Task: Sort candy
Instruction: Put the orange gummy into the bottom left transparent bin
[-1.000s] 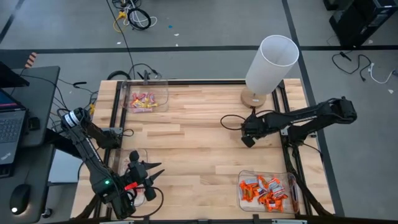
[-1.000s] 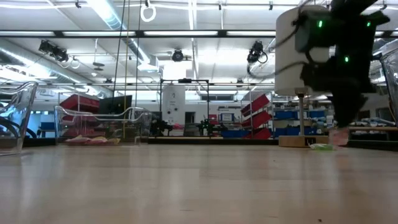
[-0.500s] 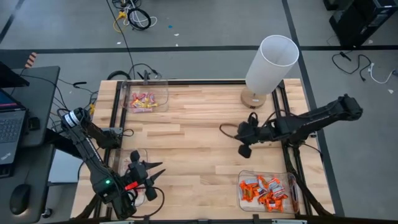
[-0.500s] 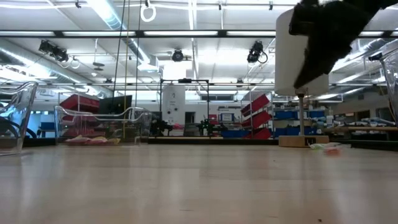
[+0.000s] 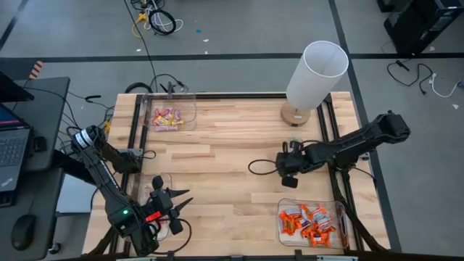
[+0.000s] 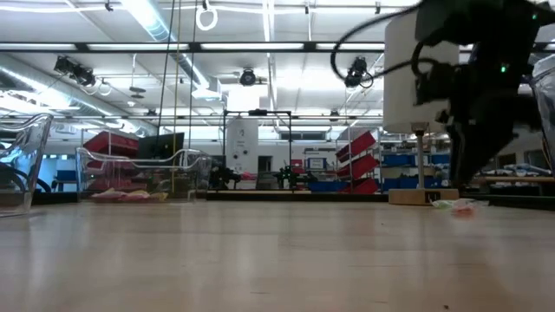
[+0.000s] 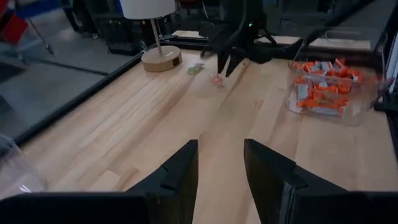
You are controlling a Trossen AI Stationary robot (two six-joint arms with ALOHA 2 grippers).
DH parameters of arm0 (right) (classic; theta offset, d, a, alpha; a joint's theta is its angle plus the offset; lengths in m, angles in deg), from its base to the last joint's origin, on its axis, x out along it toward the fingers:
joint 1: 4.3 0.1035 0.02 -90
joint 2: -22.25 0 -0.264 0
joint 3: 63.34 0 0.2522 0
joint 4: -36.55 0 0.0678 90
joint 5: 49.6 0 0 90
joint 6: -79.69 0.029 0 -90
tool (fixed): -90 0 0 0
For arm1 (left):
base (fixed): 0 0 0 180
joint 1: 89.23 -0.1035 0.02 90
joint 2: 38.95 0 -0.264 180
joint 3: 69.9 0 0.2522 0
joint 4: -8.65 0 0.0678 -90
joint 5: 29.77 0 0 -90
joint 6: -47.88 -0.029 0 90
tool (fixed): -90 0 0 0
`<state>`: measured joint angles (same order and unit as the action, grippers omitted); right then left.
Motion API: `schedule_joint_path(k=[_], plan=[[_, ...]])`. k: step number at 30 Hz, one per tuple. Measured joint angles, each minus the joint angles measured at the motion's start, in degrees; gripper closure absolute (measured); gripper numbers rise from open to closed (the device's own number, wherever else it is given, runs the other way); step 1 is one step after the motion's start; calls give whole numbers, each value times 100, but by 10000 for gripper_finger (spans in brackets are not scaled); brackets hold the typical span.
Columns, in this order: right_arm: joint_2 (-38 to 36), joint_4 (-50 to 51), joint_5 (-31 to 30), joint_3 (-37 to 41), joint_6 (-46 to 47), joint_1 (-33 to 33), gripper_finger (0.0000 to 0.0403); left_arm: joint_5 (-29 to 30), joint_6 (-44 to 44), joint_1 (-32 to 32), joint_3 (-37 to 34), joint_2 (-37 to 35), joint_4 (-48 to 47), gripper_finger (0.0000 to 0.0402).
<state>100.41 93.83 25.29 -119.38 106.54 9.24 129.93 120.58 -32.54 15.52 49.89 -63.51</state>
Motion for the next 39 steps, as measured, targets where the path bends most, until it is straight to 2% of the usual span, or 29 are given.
schedule_joint_path(k=[8, 14, 19, 25, 26, 31, 39], plan=[[930, -3, 153, 0, 496, -316, 243, 15, -515, -29, 0, 0, -55, 270], [1052, -25, 344, -22, 464, -571, 232, 21, -506, -46, 0, 0, -230, 270], [952, -37, 353, 6, 418, -708, 273, 39, -504, -46, 0, 0, -282, 270], [1068, -91, 337, -4, 263, -811, 384, 93, -502, -46, 0, 0, -280, 270], [1068, -94, 350, -4, 198, -811, 393, 93, -500, -46, 0, 0, -275, 270], [987, -177, 331, -3, 167, -787, 400, 92, -464, -46, 0, 0, -206, 270], [397, -398, -159, -315, 40, -445, 403, 84, -456, -46, 0, 0, -75, 270]])
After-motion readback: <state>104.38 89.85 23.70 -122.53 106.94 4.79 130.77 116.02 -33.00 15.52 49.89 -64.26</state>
